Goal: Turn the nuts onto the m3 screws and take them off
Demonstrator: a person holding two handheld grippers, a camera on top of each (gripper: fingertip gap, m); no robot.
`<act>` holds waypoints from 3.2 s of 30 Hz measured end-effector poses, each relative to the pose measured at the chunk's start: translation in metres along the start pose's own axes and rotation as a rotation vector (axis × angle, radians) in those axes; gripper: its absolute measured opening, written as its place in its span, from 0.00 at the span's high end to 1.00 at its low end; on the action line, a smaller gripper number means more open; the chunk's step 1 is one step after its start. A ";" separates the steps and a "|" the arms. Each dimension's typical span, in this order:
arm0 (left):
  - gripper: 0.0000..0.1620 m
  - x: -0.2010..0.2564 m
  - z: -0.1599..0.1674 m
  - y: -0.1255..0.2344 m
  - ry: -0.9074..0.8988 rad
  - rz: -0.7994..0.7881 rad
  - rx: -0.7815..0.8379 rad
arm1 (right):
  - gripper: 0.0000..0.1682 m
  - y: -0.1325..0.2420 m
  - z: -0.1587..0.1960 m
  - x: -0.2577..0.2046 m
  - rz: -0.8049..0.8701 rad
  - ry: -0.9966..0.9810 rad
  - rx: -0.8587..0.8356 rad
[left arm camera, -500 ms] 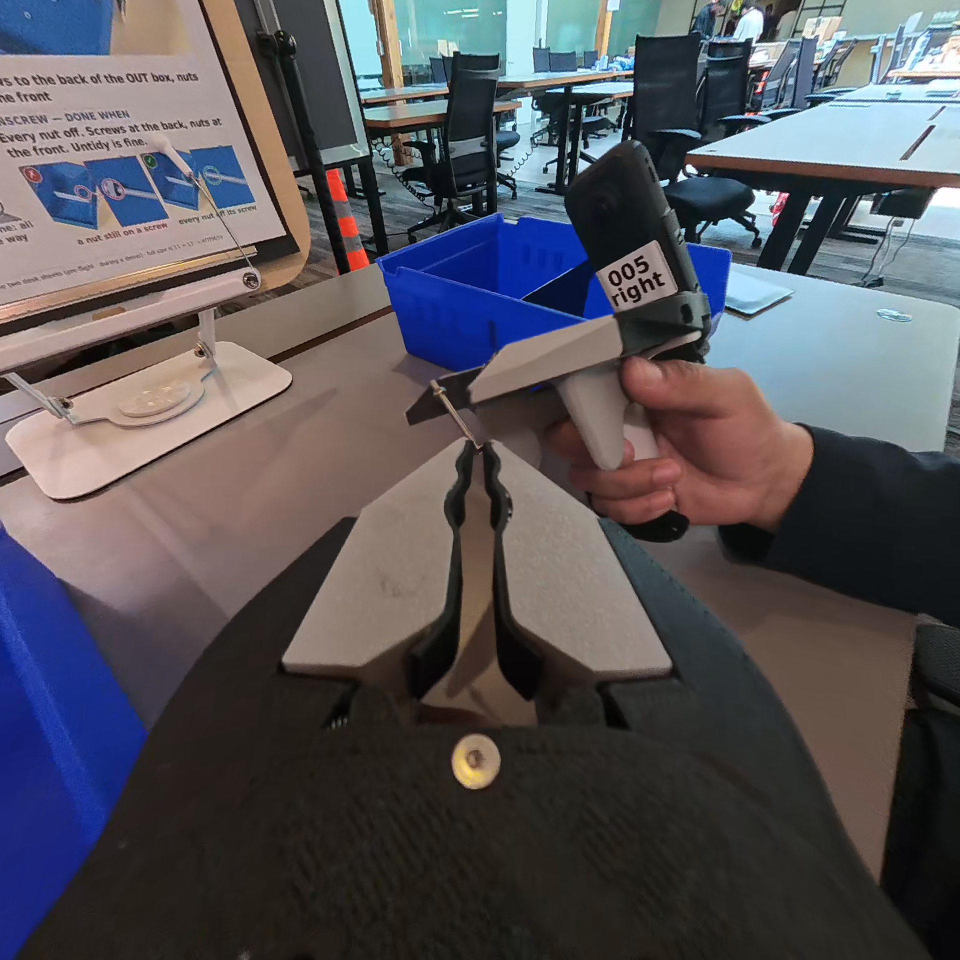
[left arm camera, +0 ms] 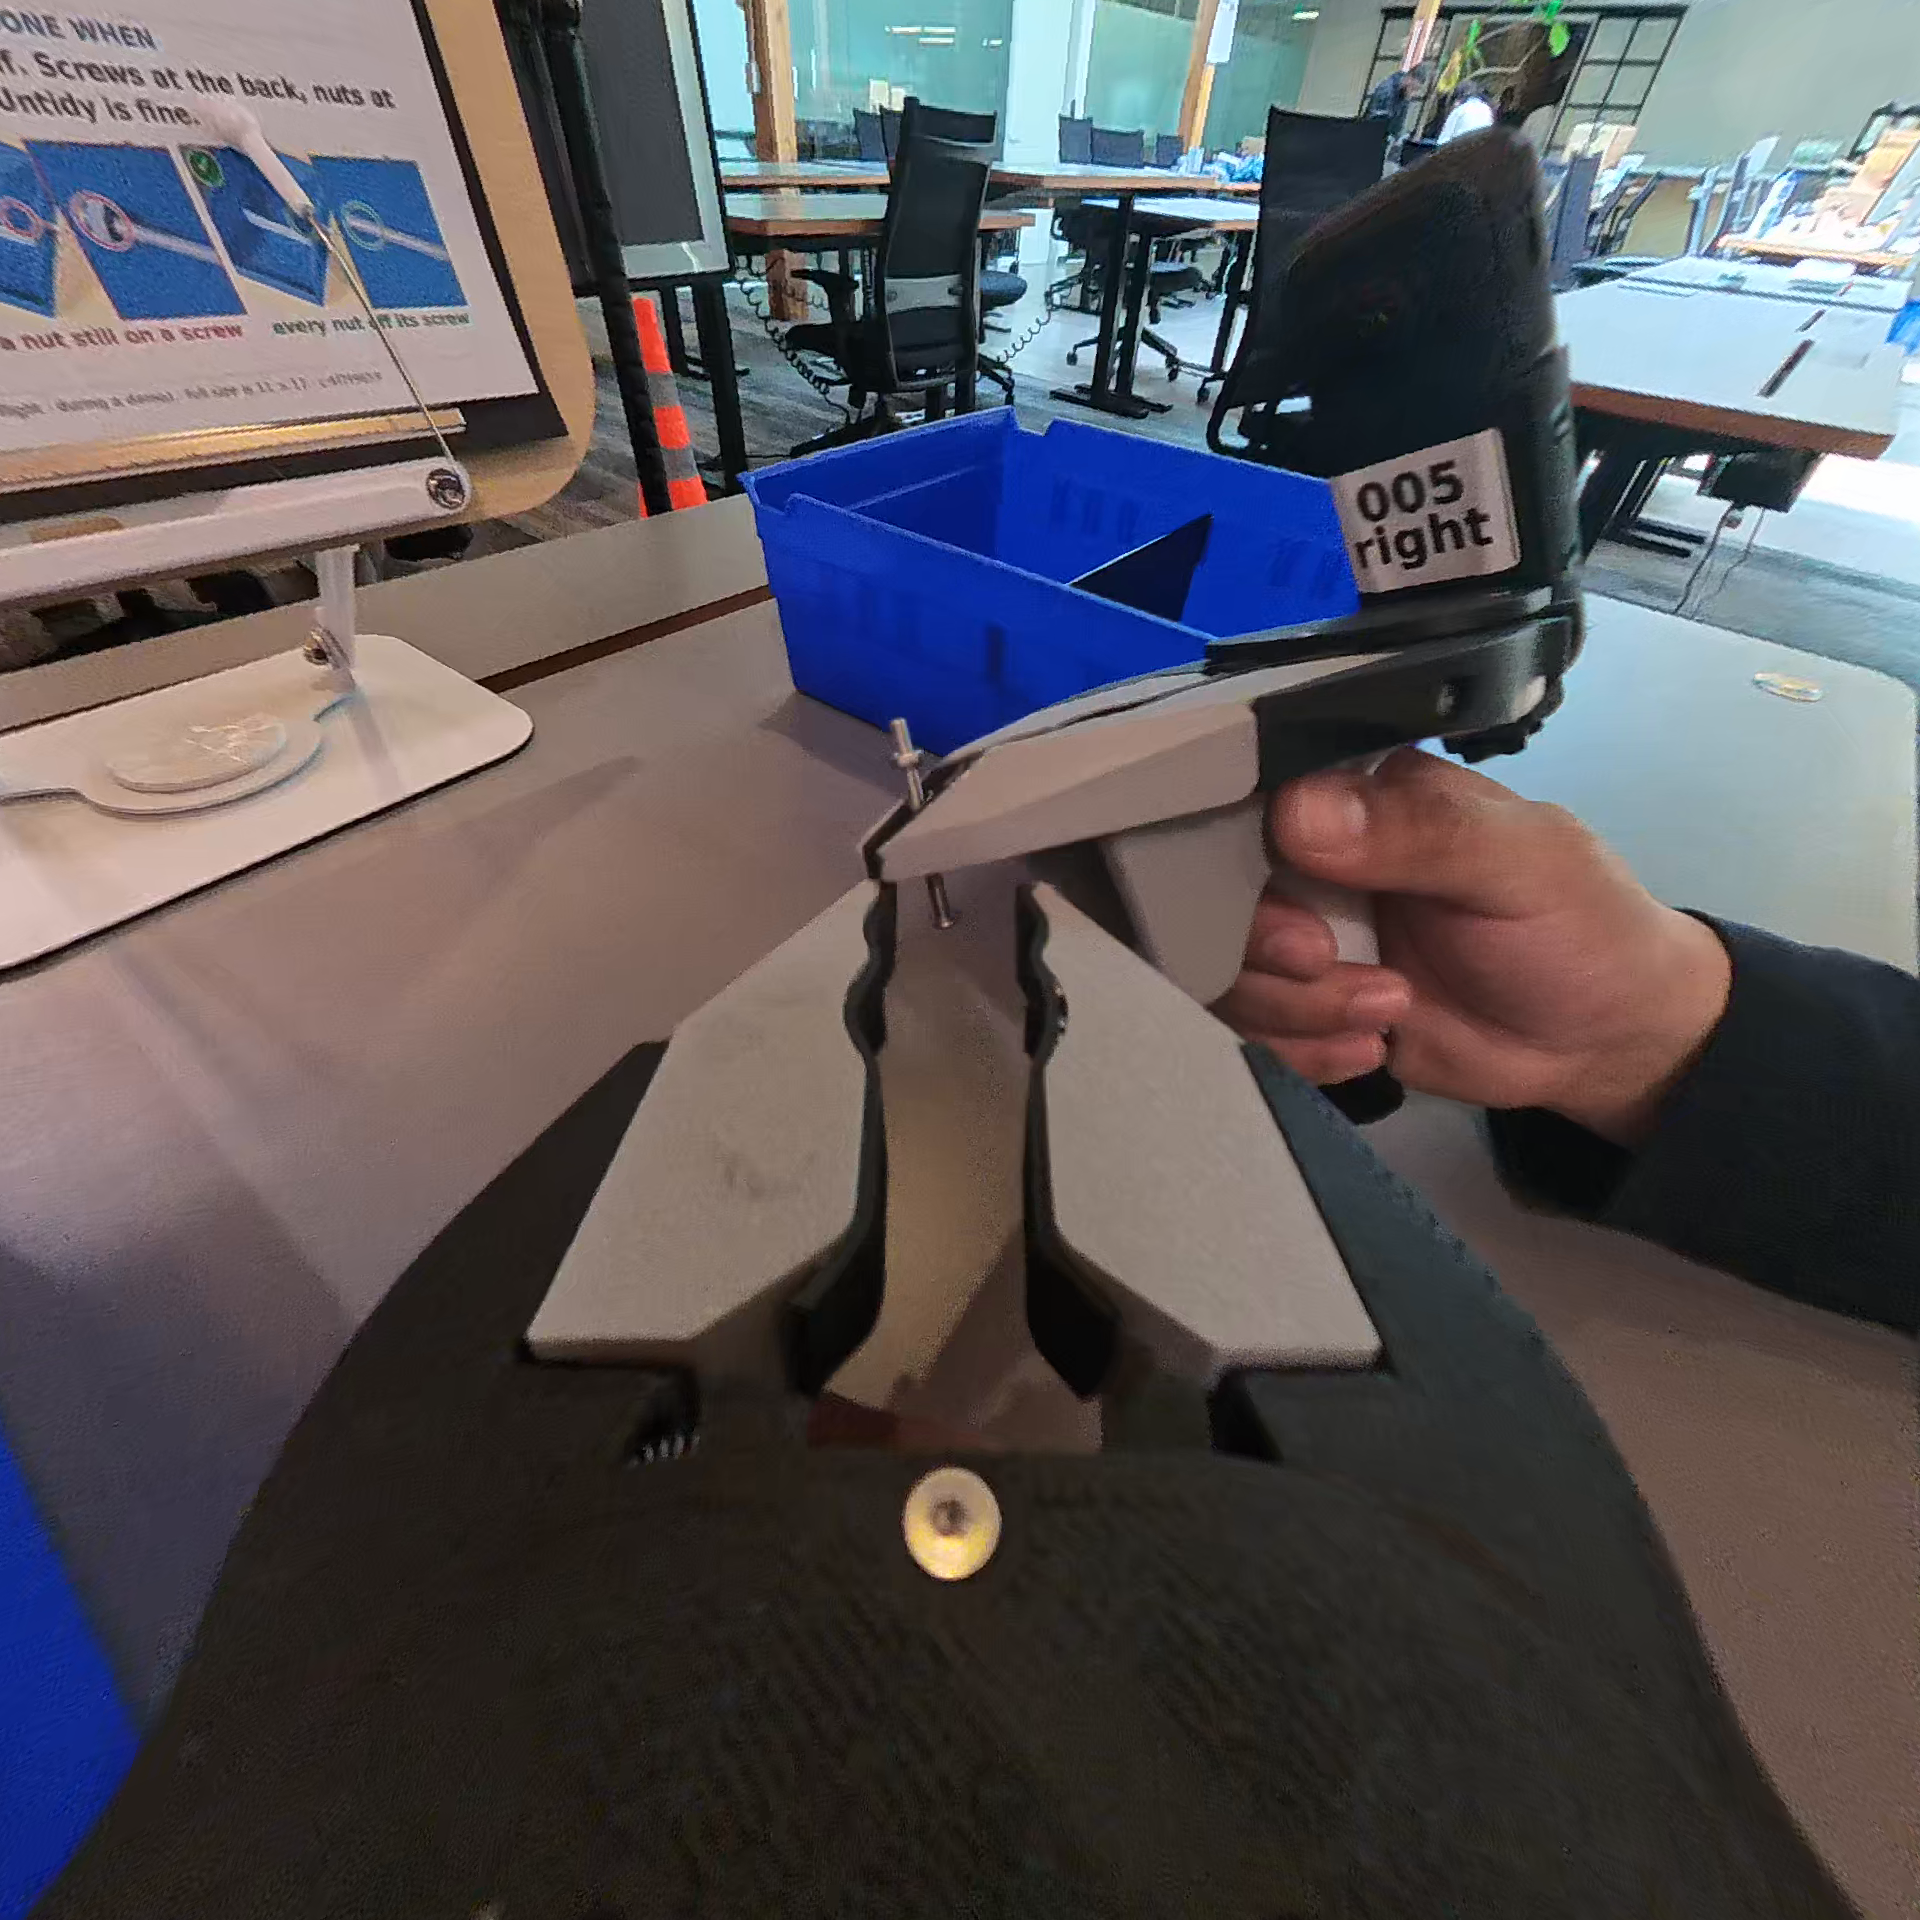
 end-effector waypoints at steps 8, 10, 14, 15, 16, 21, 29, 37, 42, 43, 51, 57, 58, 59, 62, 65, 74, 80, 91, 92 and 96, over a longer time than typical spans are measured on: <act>0.99 -0.009 0.008 -0.015 -0.028 -0.010 0.044 | 1.00 0.001 0.001 0.011 0.013 -0.038 -0.007; 0.99 -0.012 0.011 -0.016 0.010 0.024 0.071 | 1.00 0.001 0.002 0.014 0.024 -0.041 -0.013; 0.99 -0.021 0.017 -0.009 0.059 0.002 0.103 | 0.96 0.002 0.000 0.015 0.033 -0.044 0.017; 0.99 -0.022 0.017 -0.006 0.058 -0.008 0.116 | 0.94 0.003 -0.001 0.015 0.034 -0.050 0.024; 0.99 -0.023 0.017 -0.004 0.060 -0.014 0.119 | 0.92 0.003 -0.001 0.016 0.043 -0.054 0.029; 0.99 -0.022 0.018 0.000 0.022 -0.064 0.113 | 0.86 0.007 -0.004 0.016 0.046 -0.035 0.068; 0.99 -0.017 0.024 -0.005 -0.042 -0.082 0.065 | 0.83 0.002 0.000 -0.003 0.049 0.128 0.077; 0.99 -0.012 0.022 -0.006 -0.080 -0.086 0.066 | 0.83 -0.002 0.004 -0.009 0.083 0.203 0.069; 0.99 -0.002 0.020 -0.010 -0.108 -0.025 0.073 | 0.82 -0.007 0.008 -0.017 0.054 0.230 0.072; 0.99 0.001 0.020 -0.011 -0.115 -0.012 0.075 | 0.82 -0.008 0.008 -0.020 0.044 0.233 0.072; 0.99 -0.013 0.018 -0.002 -0.094 -0.116 0.092 | 0.81 -0.002 0.003 -0.010 0.100 0.228 0.089; 0.99 -0.016 0.018 0.001 -0.085 -0.136 0.088 | 0.83 -0.003 0.004 -0.011 0.097 0.237 0.082; 0.99 -0.015 0.019 -0.001 -0.095 -0.130 0.078 | 0.83 -0.004 0.005 -0.013 0.089 0.245 0.079; 0.99 -0.012 0.020 -0.003 -0.106 -0.121 0.068 | 0.83 -0.005 0.007 -0.016 0.077 0.252 0.075; 0.99 0.002 0.019 -0.009 -0.149 -0.037 0.068 | 0.82 -0.008 0.010 -0.022 0.040 0.262 0.067; 0.99 0.002 0.021 -0.011 -0.156 -0.047 0.052 | 0.82 -0.007 0.009 -0.022 0.051 0.280 0.071; 0.99 -0.016 0.022 -0.002 -0.065 -0.123 0.071 | 0.83 0.001 0.001 -0.013 0.071 0.229 0.112; 0.99 0.001 0.021 -0.010 -0.121 -0.031 0.067 | 0.82 -0.006 0.008 -0.024 0.017 0.248 0.079; 0.99 -0.014 0.021 -0.002 -0.064 -0.107 0.080 | 0.84 0.000 0.003 -0.016 0.066 0.258 0.098; 0.99 -0.012 0.021 -0.003 -0.072 -0.099 0.074 | 0.84 -0.001 0.004 -0.018 0.057 0.265 0.093; 0.99 0.001 0.023 -0.011 -0.143 -0.053 0.040 | 0.83 -0.008 0.012 -0.026 0.040 0.311 0.061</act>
Point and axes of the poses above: each gripper's, where its closed fingertips meet, y back along the fingers, z out of its underside, x = y × z across the jaws, the point moved 6 cm from there along y, back along the fingers, and after that the axes turned 13 degrees about z, right-handed, at the moved point
